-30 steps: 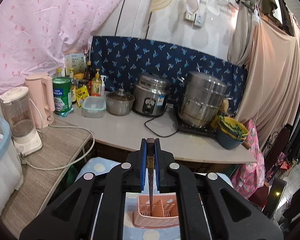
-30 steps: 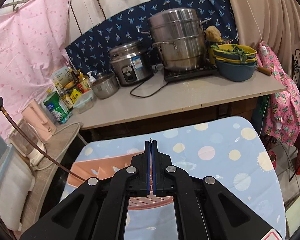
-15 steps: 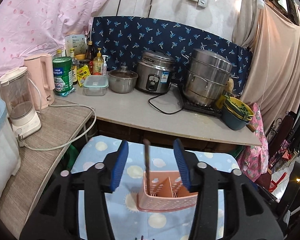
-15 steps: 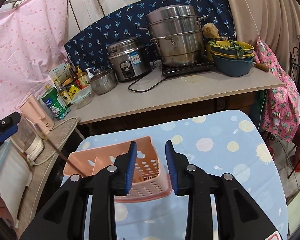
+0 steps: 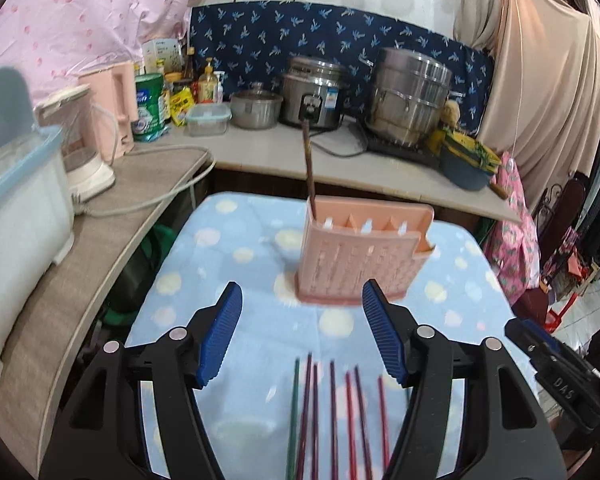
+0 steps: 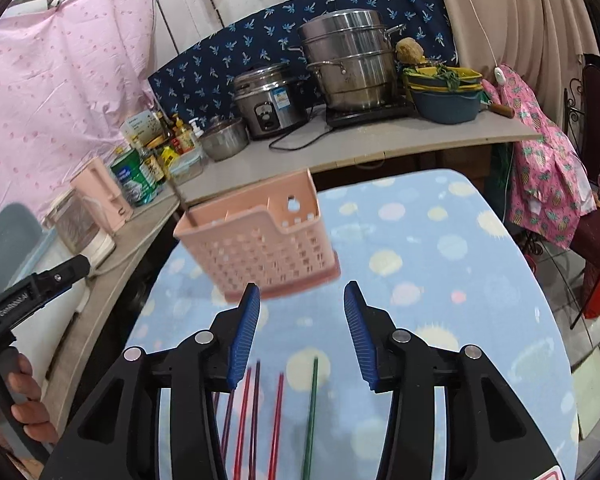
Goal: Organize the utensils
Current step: 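Move both open tools back down toward the chopsticks on the table, then close the right tool on a green chopstick while the left tool grasps another green chopstick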
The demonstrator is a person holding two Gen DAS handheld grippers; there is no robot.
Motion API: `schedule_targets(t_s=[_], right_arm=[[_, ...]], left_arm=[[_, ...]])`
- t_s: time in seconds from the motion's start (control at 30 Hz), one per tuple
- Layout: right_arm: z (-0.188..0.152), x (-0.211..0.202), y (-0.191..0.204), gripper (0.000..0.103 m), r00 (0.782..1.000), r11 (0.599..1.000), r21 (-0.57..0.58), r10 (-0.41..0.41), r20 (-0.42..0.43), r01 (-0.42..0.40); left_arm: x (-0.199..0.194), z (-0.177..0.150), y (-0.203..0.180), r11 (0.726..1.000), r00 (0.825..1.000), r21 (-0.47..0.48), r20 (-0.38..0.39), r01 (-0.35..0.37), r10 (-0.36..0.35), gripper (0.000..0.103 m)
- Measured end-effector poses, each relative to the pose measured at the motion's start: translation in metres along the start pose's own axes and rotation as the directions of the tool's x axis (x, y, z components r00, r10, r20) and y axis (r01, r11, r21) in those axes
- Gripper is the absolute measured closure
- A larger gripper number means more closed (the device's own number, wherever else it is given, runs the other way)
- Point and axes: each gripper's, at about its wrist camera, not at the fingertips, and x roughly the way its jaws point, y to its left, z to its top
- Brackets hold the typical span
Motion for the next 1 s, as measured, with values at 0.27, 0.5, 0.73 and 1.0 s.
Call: schedule_targets(t_s=[0.27, 0.5, 0.73, 1.0], right_arm=[[-0.070, -0.023, -0.002, 0.060, 0.996, 0.998, -0.048, -0.045, -0.071, 0.042], [-0.120, -0.029, -0.005, 0.060, 0.988, 0.996, -0.073, -0.066, -0.141, 0.056], [-0.161, -0.028, 0.002, 0.060, 0.977, 0.989, -0.126, -0.097, -0.191, 0.074], [-0.187, -0.020, 0.013, 0.060, 0.969, 0.986, -0.157, -0.094, -0.228, 0.059]], left_arm=[[-0.012, -0.079, 0.020, 0.999, 0.995, 0.007, -0.094, -0.038, 0.039, 0.044], [-0.015, -0.135, 0.037, 0.998, 0.983, -0.001, -0.173, -0.059, 0.058, 0.044], [-0.018, -0.171, 0.038, 0.998, 0.973, 0.012, -0.222, -0.070, 0.070, 0.044], [-0.019, -0.195, 0.037, 0.998, 0.965, 0.021, -0.255, -0.062, 0.065, 0.044]])
